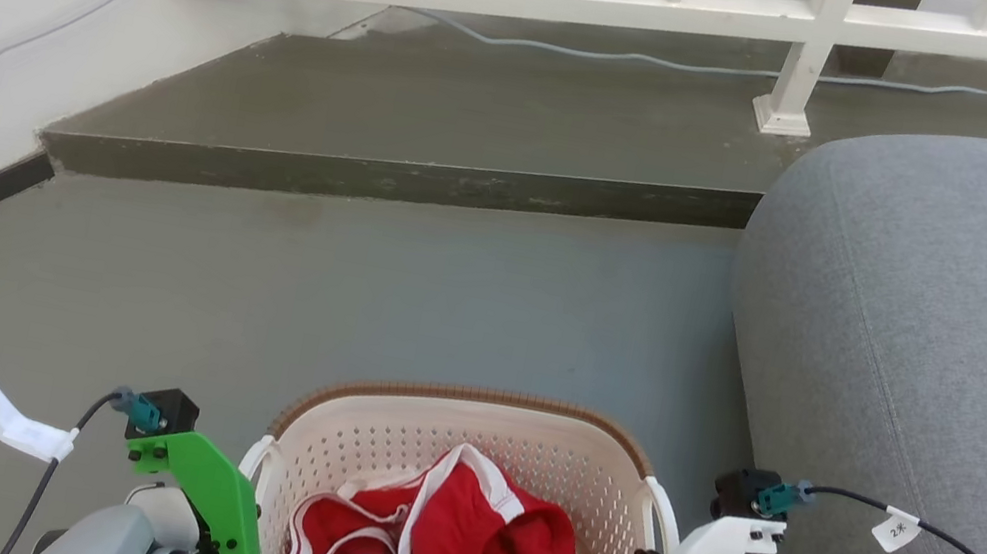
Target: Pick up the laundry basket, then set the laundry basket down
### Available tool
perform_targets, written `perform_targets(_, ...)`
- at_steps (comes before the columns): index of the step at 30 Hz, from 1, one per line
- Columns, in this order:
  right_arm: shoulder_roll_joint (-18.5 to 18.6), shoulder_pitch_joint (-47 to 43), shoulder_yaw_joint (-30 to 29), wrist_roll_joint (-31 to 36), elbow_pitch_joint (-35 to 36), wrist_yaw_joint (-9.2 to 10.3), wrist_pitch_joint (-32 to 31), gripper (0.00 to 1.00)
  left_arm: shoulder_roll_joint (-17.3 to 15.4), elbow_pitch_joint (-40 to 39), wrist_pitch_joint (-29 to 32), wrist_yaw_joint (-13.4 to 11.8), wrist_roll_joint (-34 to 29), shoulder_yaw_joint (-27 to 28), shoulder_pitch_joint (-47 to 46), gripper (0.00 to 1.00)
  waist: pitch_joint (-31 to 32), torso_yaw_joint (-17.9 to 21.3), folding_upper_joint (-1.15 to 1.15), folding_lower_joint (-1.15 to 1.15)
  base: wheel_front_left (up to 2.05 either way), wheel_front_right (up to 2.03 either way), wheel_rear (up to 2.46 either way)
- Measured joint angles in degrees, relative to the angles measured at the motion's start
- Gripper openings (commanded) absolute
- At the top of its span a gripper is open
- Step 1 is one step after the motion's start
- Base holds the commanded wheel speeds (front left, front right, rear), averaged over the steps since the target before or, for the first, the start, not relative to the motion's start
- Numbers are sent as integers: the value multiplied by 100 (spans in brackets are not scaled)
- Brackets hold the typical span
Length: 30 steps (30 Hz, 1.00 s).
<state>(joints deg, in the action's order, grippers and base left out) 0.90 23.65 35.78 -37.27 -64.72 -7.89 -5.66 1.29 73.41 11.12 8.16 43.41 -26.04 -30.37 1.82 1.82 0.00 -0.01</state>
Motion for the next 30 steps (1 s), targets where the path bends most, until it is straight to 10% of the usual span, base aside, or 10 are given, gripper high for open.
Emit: perform_targets(30, -2, -48, 169, -271, -68, 0, -53, 0, -13, 8, 101, 0, 179, 16, 112, 0, 56, -8, 0, 0, 0, 0, 0)
